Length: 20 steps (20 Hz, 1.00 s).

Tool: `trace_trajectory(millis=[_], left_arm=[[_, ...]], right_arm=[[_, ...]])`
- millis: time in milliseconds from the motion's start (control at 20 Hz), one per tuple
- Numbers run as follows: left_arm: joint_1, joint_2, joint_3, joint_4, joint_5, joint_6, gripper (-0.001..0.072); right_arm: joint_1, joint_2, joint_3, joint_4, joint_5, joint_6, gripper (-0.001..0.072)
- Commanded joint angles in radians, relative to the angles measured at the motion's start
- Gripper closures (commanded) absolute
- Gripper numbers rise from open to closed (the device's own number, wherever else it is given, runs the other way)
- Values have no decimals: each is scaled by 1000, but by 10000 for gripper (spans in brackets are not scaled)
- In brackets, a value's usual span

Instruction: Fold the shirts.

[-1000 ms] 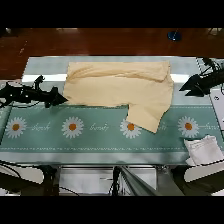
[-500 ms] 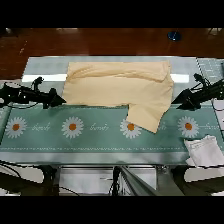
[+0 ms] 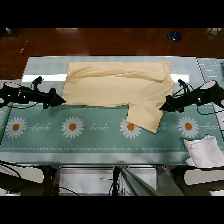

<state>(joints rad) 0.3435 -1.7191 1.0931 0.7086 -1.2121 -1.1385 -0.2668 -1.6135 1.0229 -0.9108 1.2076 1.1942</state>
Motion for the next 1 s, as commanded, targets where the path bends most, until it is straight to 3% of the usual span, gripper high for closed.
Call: trace_trajectory(millis=[0,200,400,650,950], left_arm=[[1,3,11,-10,-8,23,674],[-8,26,106,-244,-40,138,676],[-63,42,293,-298,13,141,676],[-118,15,415,-298,274,111,676],[-116,-111,445,-354,295,76,675]], right_arm=[[58,29,-8,78,-88,-12,692],[43,183,49,171,-166,-86,693],[48,222,203,169,-325,-79,693],[48,121,333,167,-477,-36,694],[59,-55,460,170,-599,2,694]])
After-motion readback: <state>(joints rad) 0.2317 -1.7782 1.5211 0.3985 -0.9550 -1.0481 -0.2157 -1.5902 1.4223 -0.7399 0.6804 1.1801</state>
